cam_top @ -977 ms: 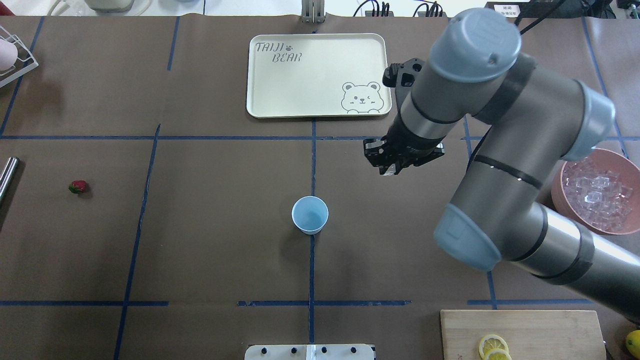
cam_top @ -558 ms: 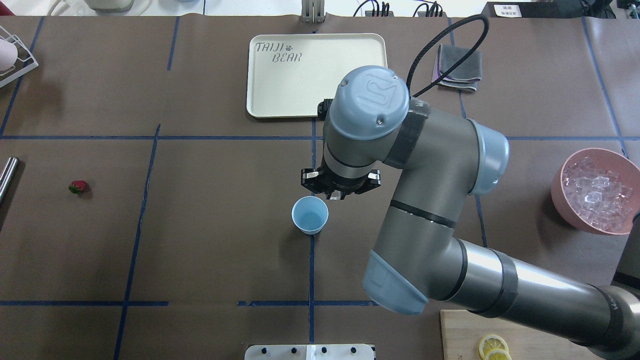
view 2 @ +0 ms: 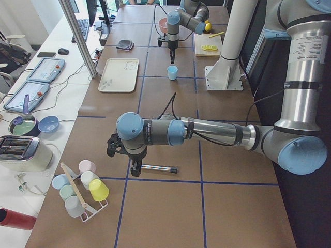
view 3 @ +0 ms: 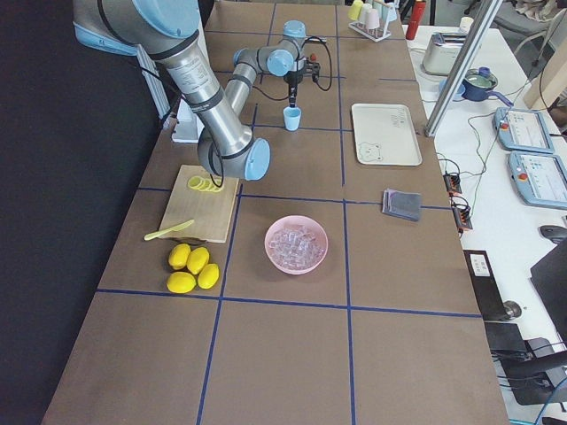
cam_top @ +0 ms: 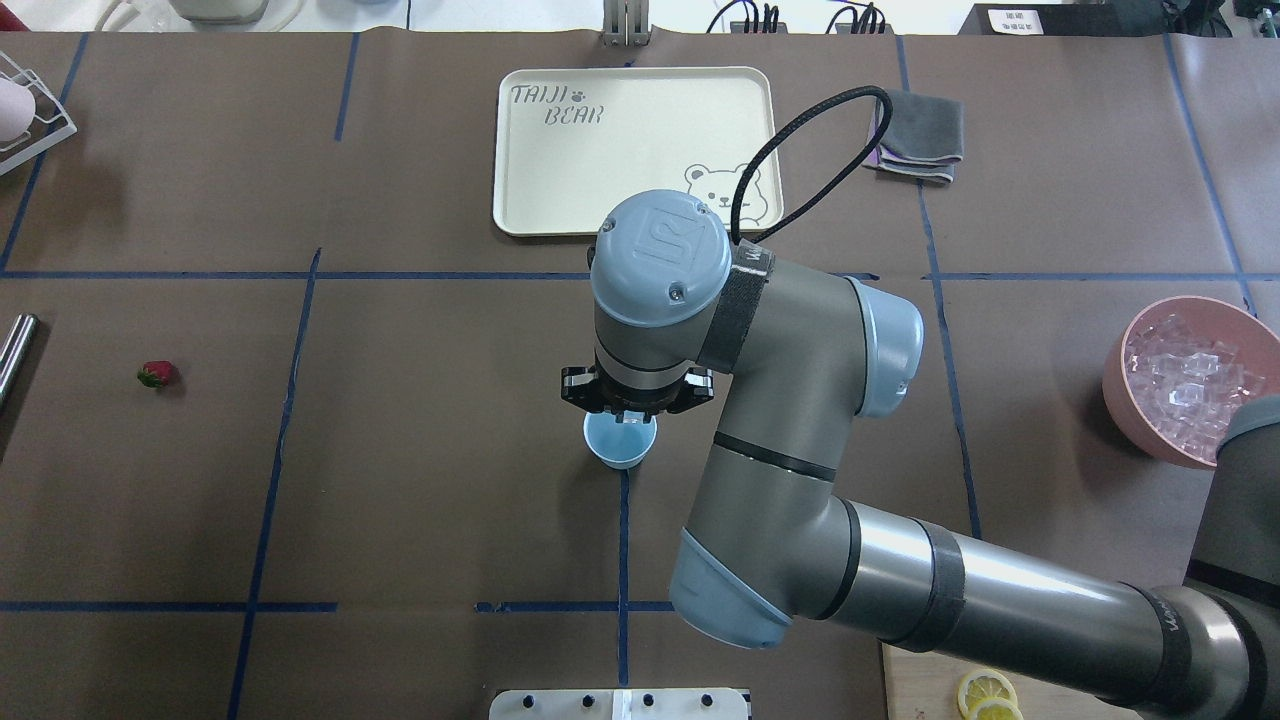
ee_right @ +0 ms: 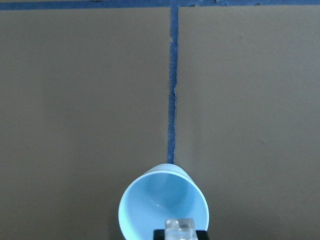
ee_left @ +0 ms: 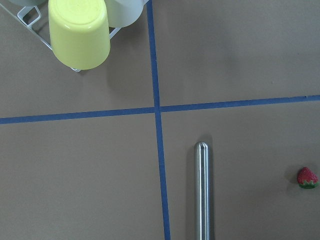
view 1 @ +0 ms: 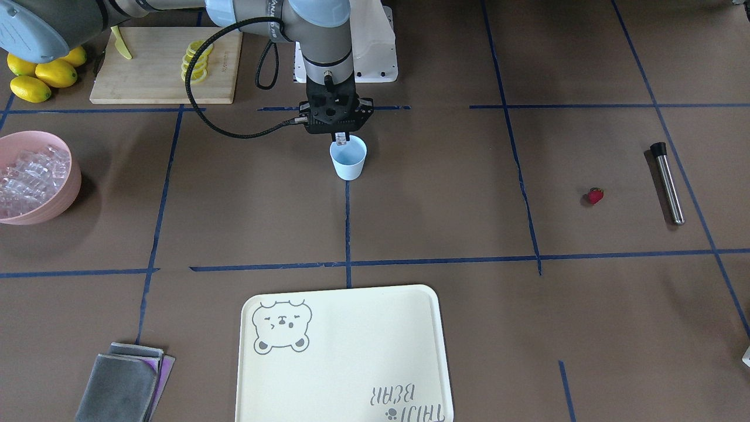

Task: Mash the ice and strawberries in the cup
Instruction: 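Open the right gripper to drop the ice cube into the cup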

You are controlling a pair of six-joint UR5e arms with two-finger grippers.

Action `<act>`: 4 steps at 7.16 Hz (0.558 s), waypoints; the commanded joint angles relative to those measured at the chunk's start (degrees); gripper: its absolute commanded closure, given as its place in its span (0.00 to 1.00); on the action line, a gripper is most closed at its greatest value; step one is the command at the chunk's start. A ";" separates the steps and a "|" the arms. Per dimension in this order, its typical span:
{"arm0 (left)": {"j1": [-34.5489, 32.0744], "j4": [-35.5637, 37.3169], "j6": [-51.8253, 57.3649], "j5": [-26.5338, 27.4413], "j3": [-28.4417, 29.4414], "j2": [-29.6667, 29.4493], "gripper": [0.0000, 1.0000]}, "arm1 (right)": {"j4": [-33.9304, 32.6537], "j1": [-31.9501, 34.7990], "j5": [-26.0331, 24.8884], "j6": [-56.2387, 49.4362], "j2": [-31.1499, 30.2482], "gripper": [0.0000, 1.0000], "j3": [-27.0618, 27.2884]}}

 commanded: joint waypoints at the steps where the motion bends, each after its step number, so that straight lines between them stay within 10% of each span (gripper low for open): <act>1: 0.00 0.00 0.00 0.00 0.06 0.00 0.00 | 0.10 -0.53 -0.12 -0.06 0.44 0.96 -1.78; 4: 0.00 -0.09 0.00 0.00 0.23 -0.09 0.00 | 0.10 -0.80 -0.21 -0.24 2.55 0.93 -3.99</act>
